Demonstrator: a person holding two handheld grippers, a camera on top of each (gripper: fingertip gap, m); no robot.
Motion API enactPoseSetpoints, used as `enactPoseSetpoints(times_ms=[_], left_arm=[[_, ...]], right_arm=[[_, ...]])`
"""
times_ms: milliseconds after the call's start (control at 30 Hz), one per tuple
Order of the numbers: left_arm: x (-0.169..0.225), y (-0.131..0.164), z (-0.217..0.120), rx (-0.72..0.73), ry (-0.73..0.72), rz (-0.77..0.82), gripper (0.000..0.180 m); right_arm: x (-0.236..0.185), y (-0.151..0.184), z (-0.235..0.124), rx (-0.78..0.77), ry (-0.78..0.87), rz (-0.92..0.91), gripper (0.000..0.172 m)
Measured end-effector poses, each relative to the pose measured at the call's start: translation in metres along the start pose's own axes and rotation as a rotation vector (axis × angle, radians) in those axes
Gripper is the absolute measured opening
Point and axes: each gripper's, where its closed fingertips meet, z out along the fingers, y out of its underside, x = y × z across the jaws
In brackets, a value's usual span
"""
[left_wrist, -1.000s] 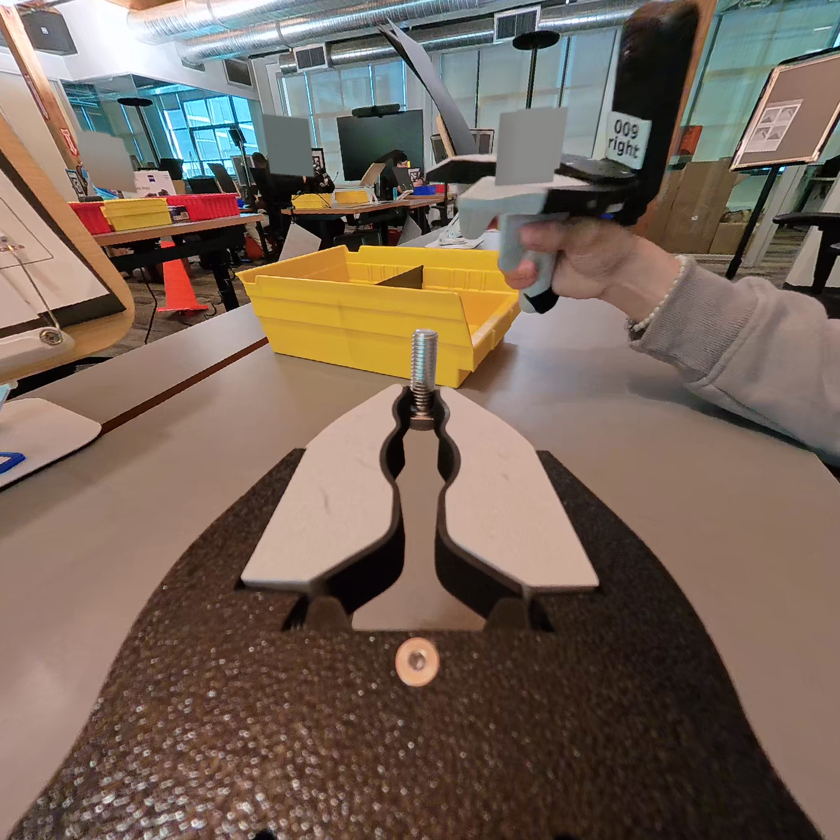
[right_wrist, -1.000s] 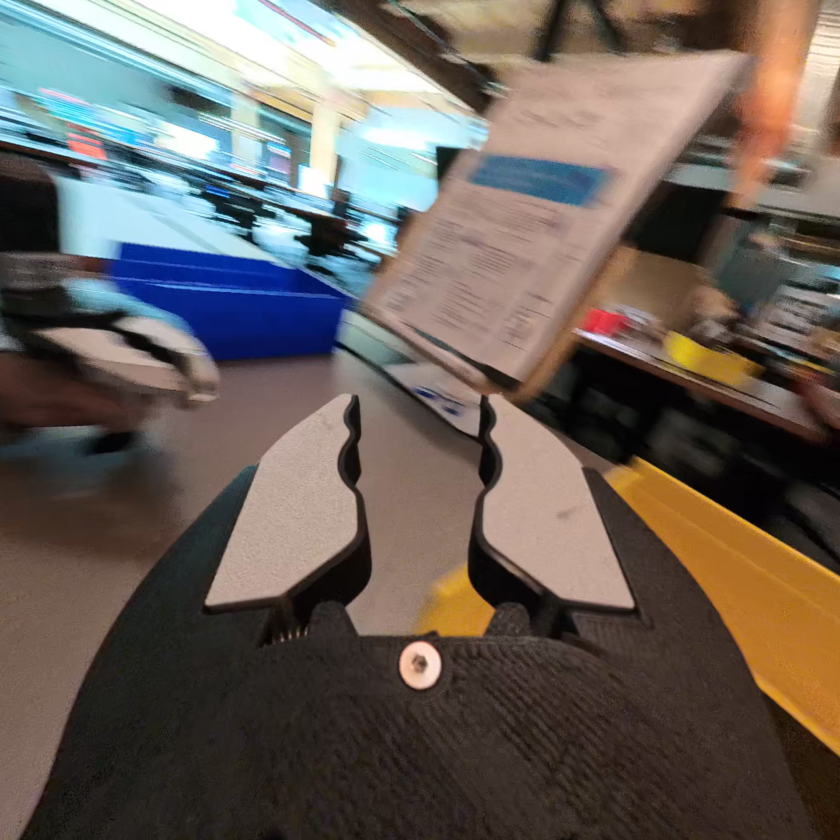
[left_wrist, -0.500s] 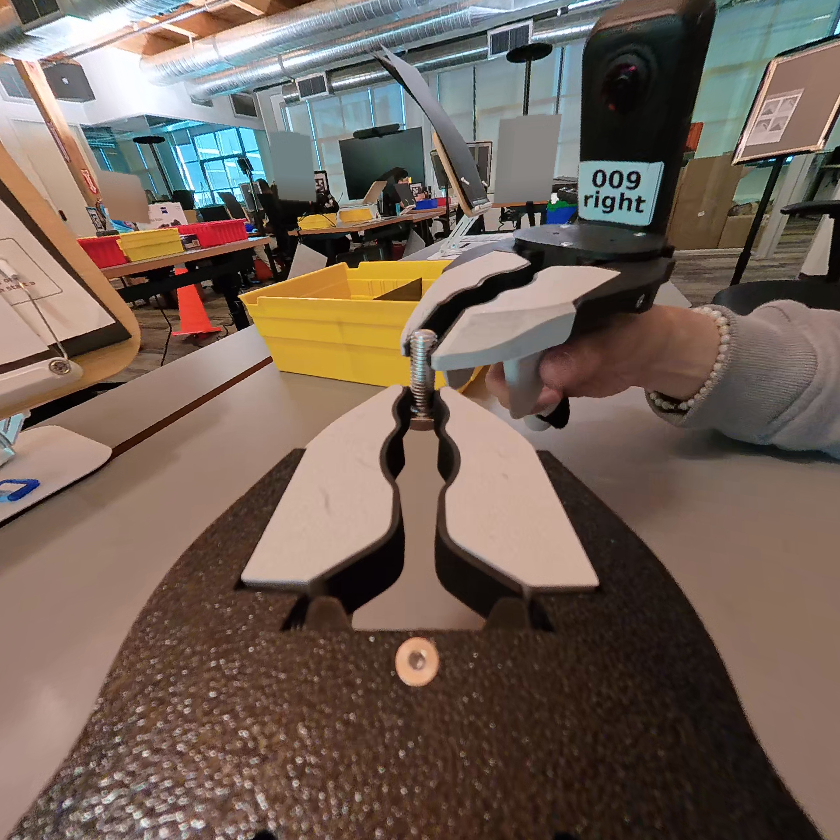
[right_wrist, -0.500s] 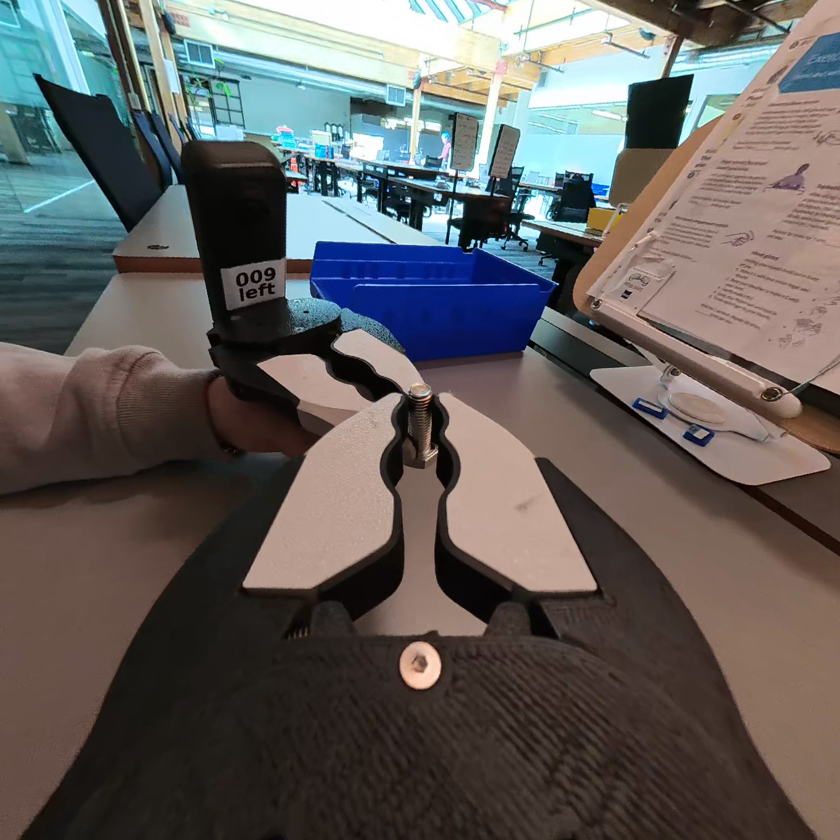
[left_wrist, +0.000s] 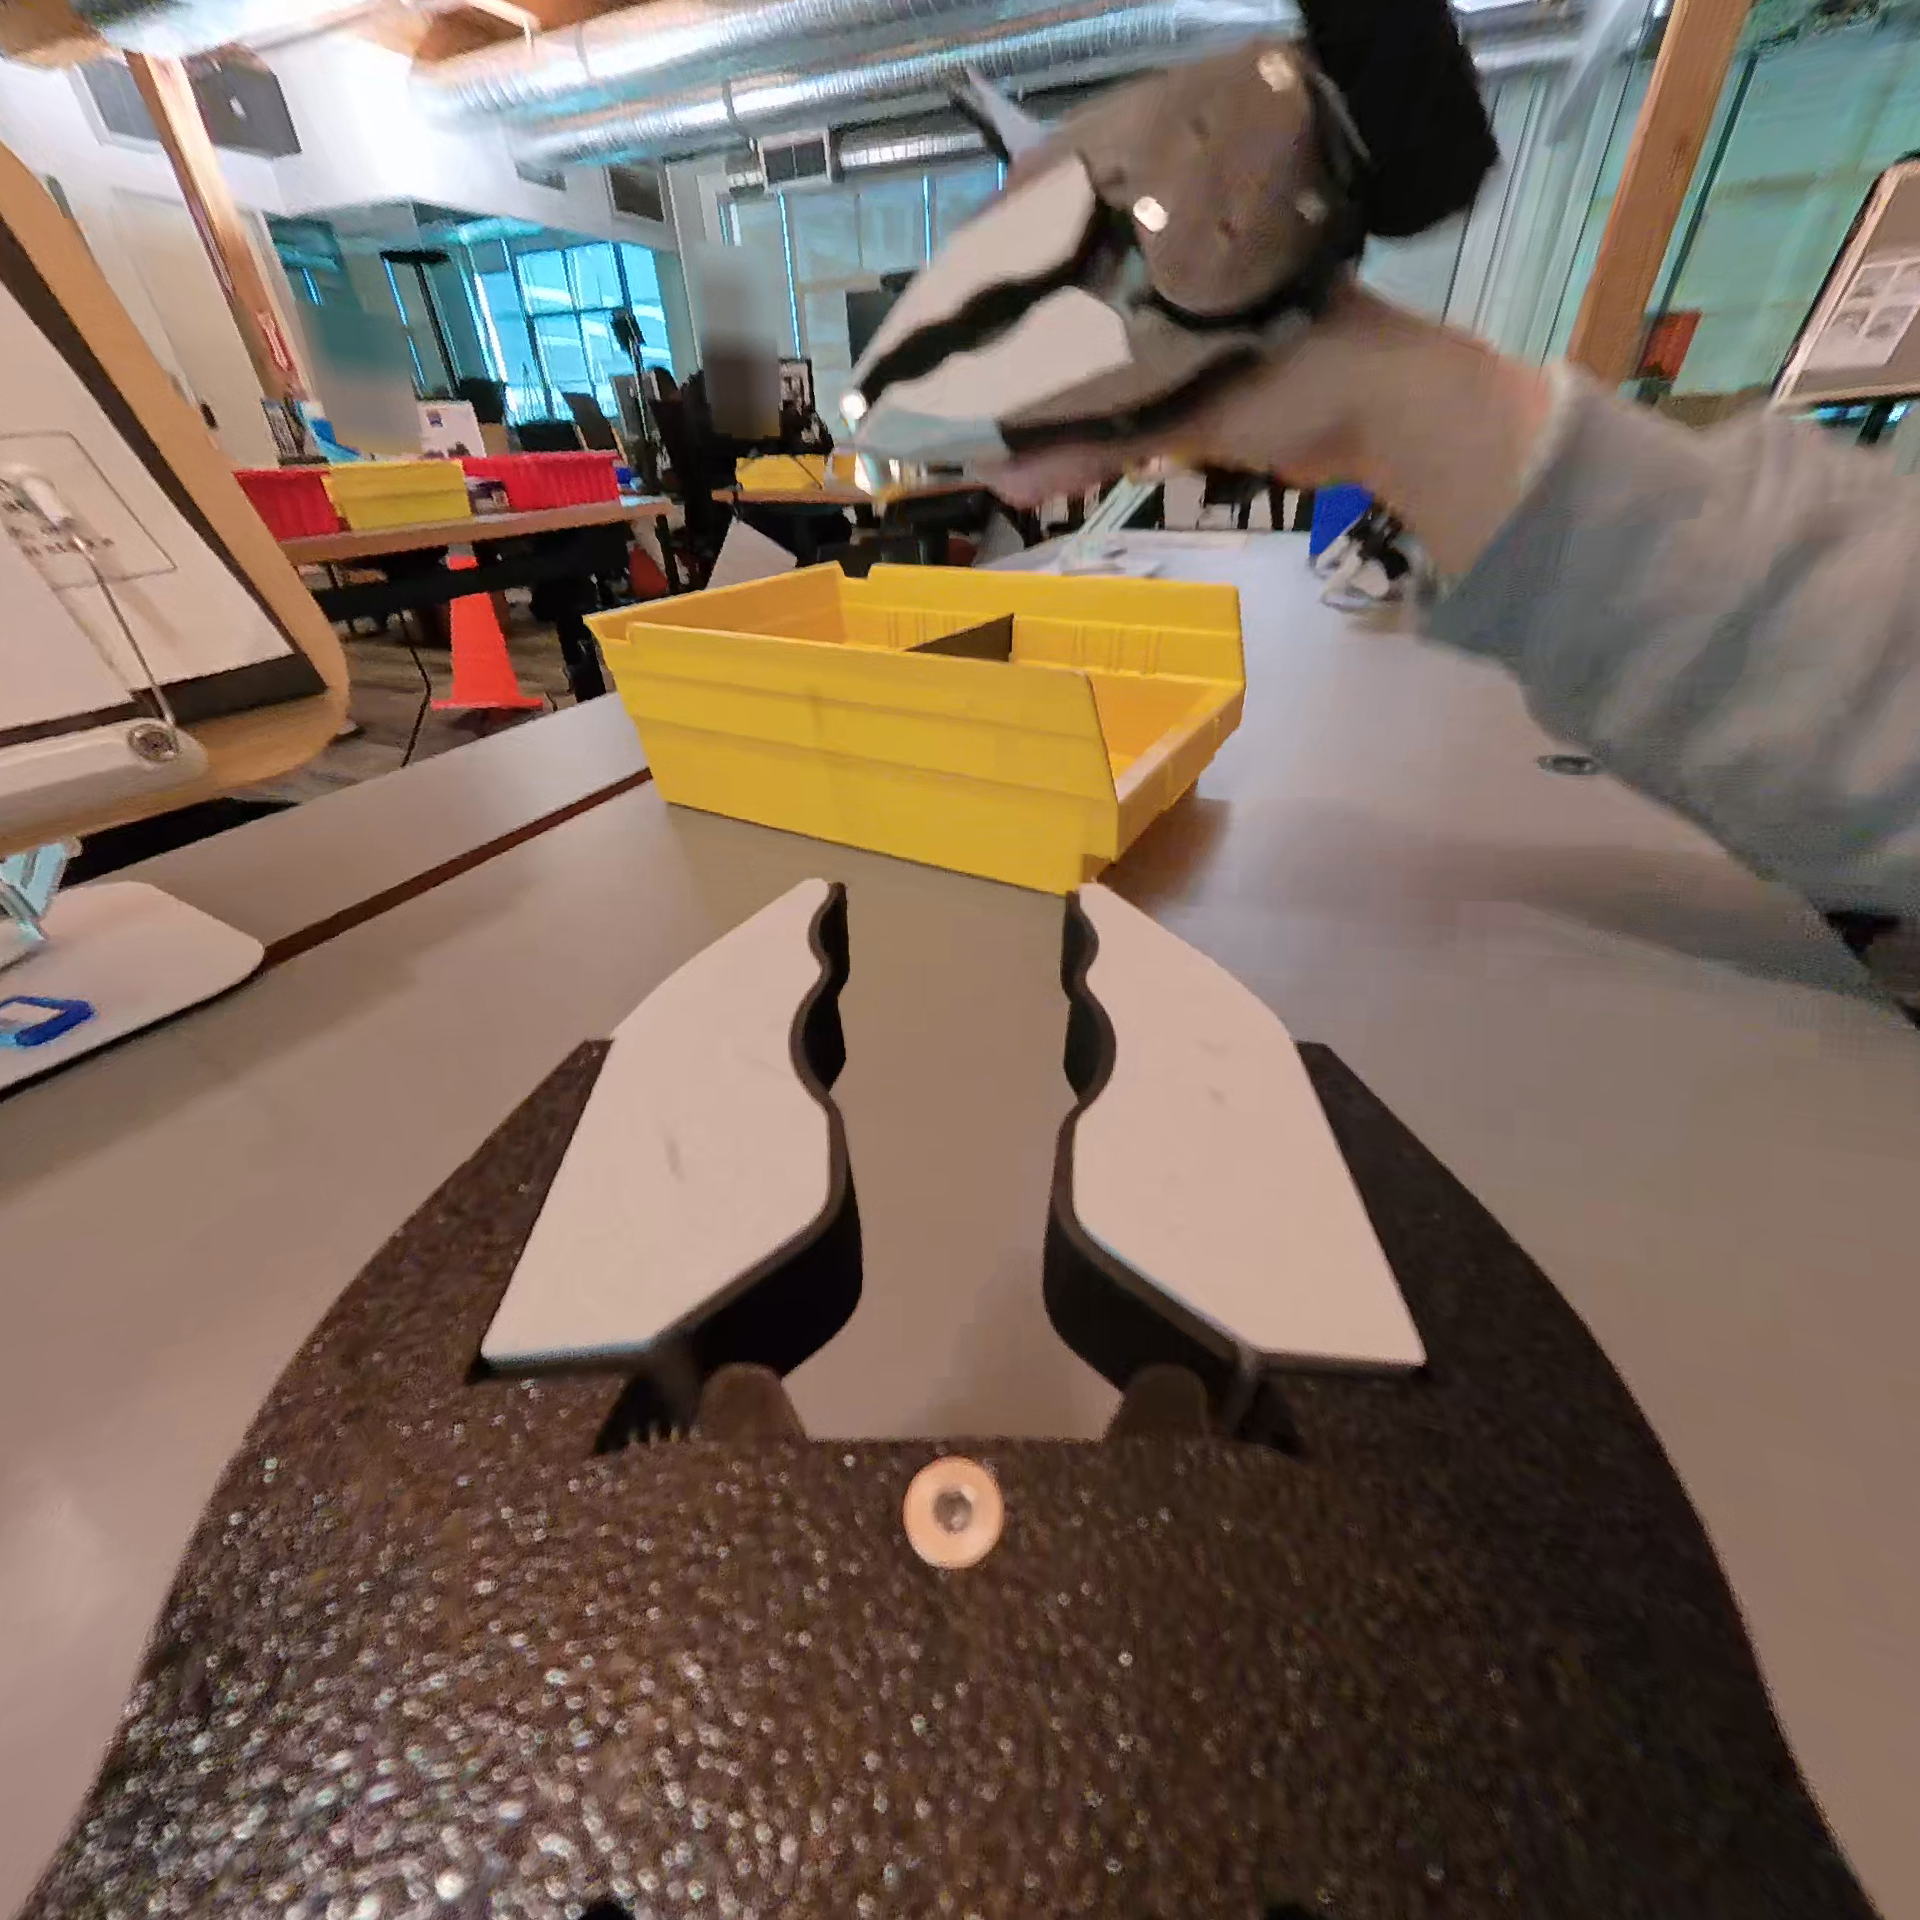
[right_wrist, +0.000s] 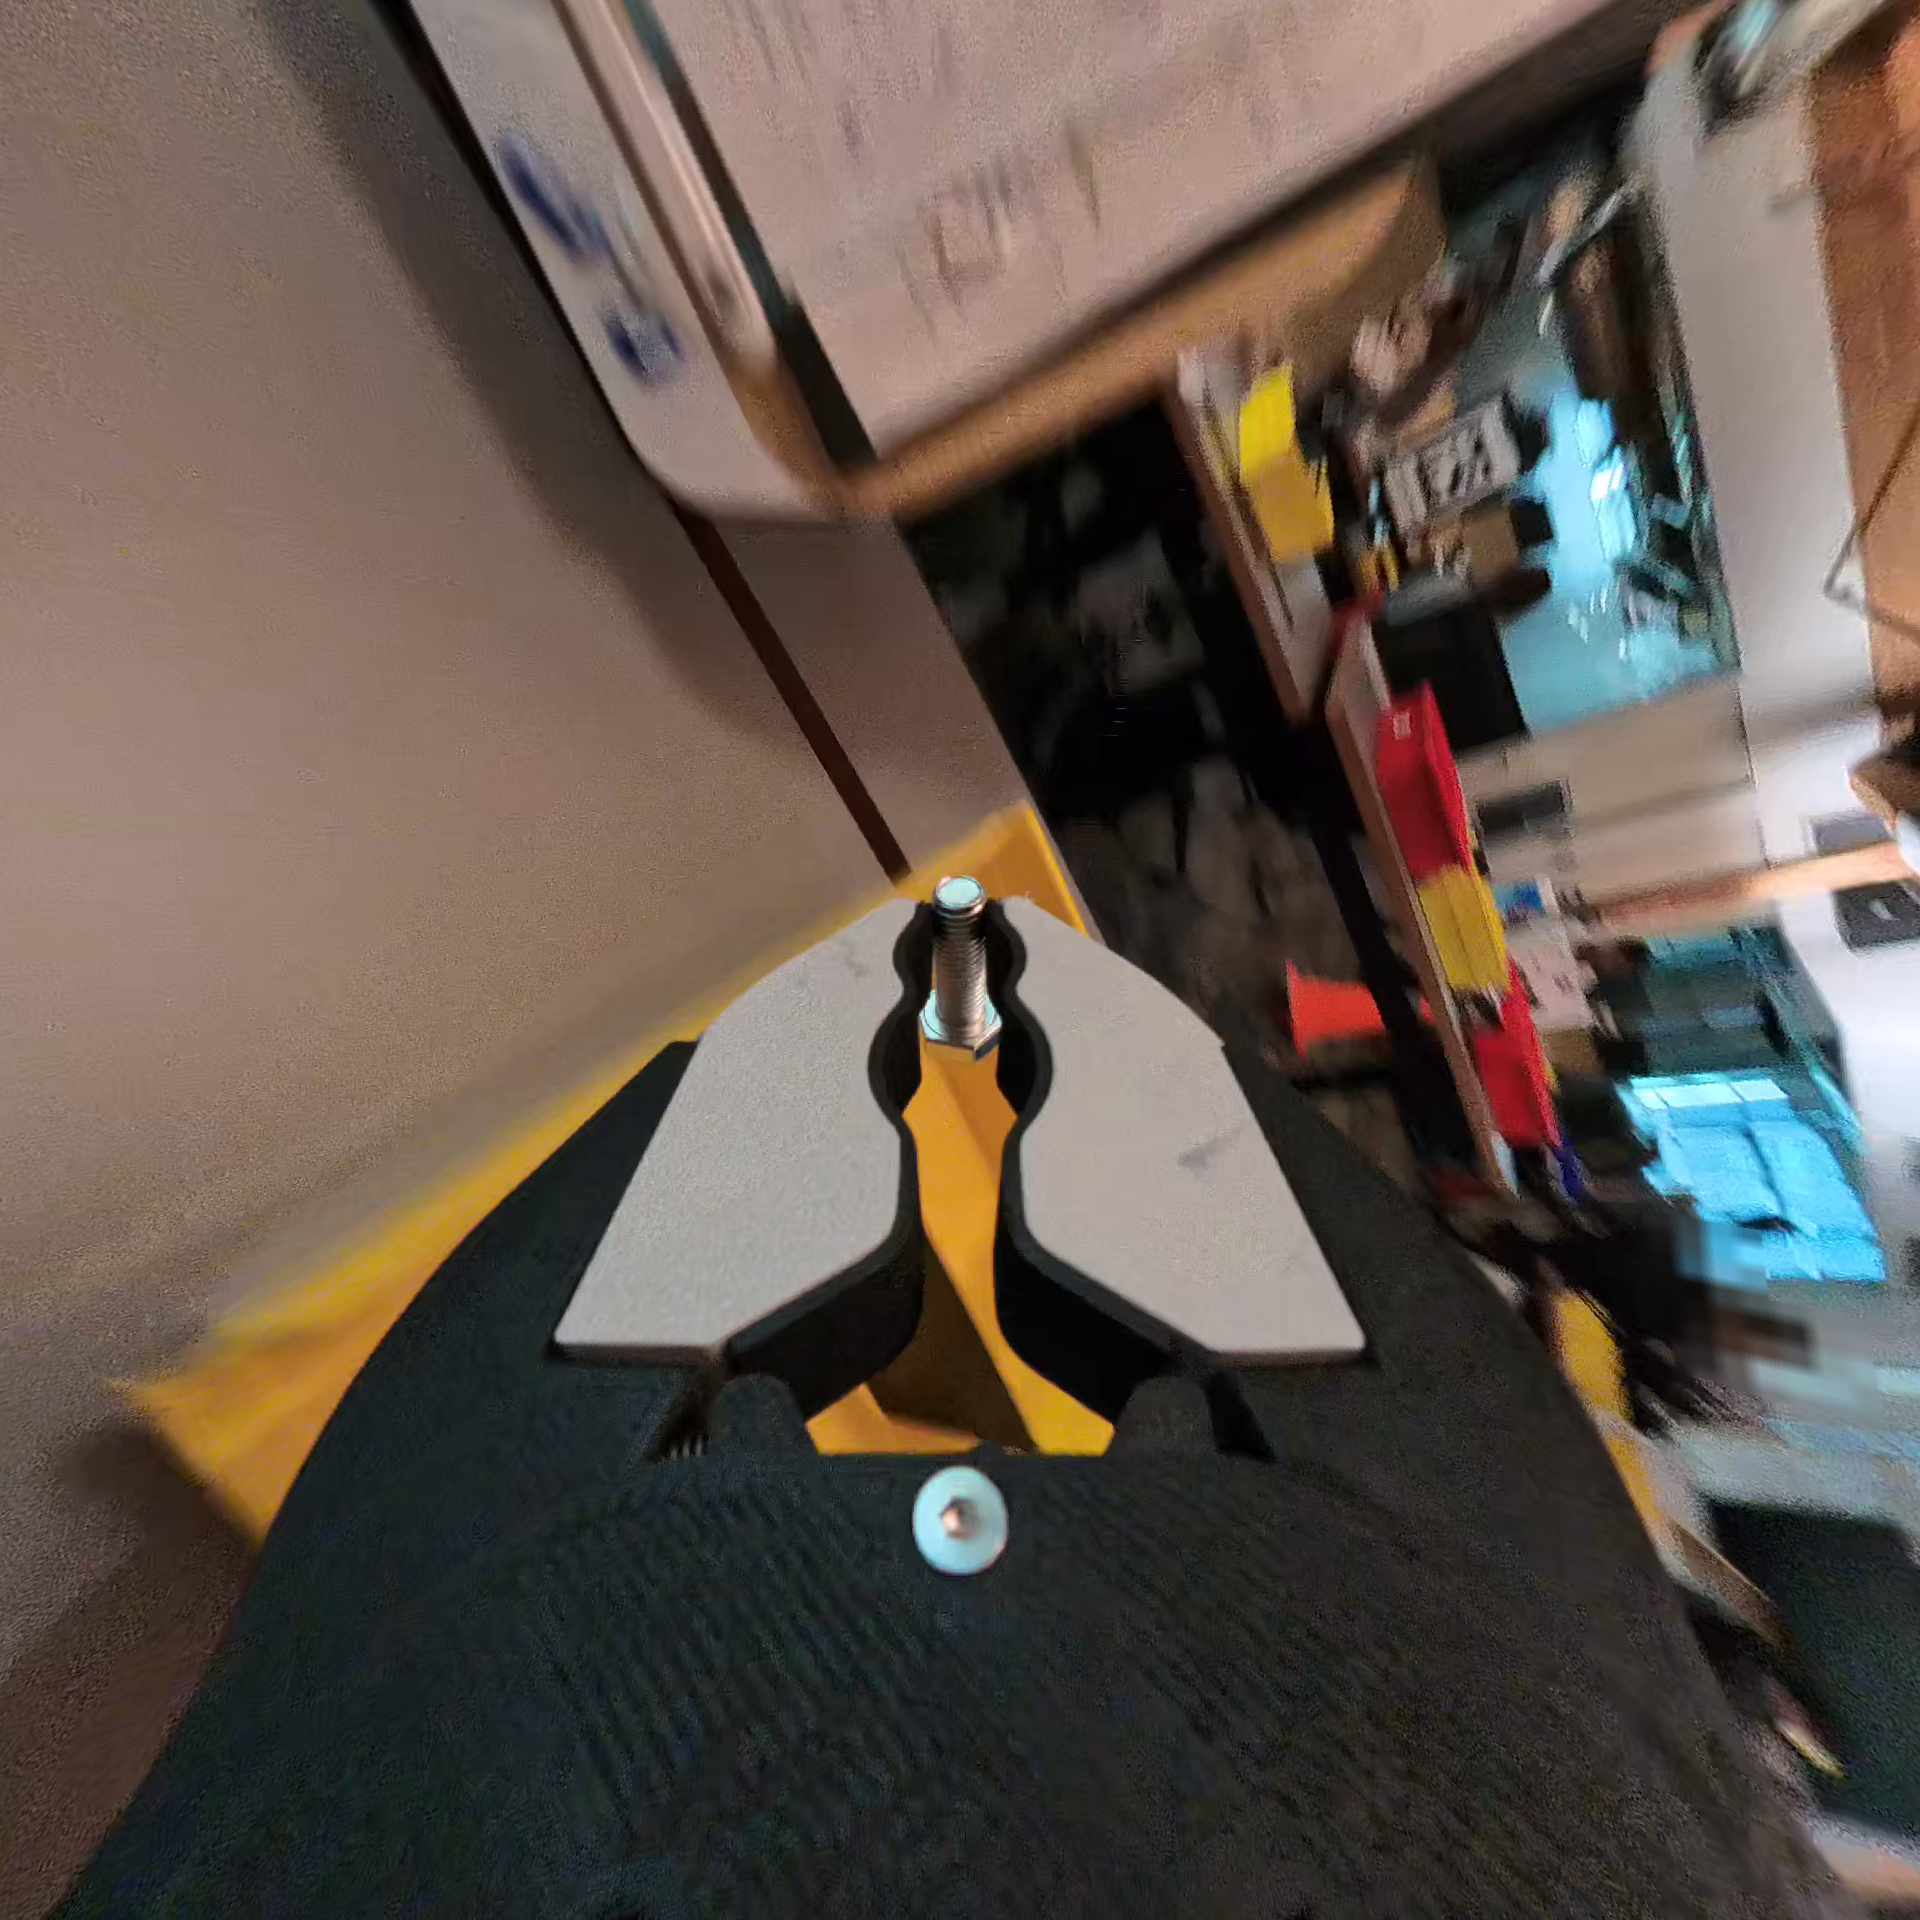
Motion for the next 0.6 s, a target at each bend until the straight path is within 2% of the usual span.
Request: enactPoseSetpoints(times_ms=[67, 133, 233, 333, 433, 500, 600], left_arm=[[0.001, 0.003, 0.002, -0.026, -0.001, 0.010, 0.040], [0.001, 0.004, 0.002, -0.034, -0.001, 0.015, 0.039], [-0.001, 0.004, 0.001, -0.033, -0.003, -0.001, 0.039], [-0.004, 0.003, 0.000, -0.026, -0.004, -0.029, 0.038], [-0.006, 0.004, -0.001, -0.028, -0.004, -0.049, 0.039], [-0.008, 0.003, -0.002, -0.022, -0.009, -0.049, 0.039], [-0.011, 0.003, -0.004, -0.032, -0.036, -0.015, 0.040]], right_arm=[[0.030, 0.042, 0.026, -0.213, -0.040, -0.072, 0.009], [0.047, 0.077, 0.053, -0.350, -0.091, -0.109, 0.009], [0.044, 0.125, 0.083, -0.531, -0.230, -0.154, 0.010], [0.031, 0.159, 0.099, -0.654, -0.329, -0.199, 0.009], [0.015, 0.176, 0.108, -0.711, -0.371, -0.228, 0.012], [0.024, 0.170, 0.118, -0.680, -0.250, -0.224, 0.038], [0.044, 0.141, 0.114, -0.575, -0.082, -0.062, 0.054]])
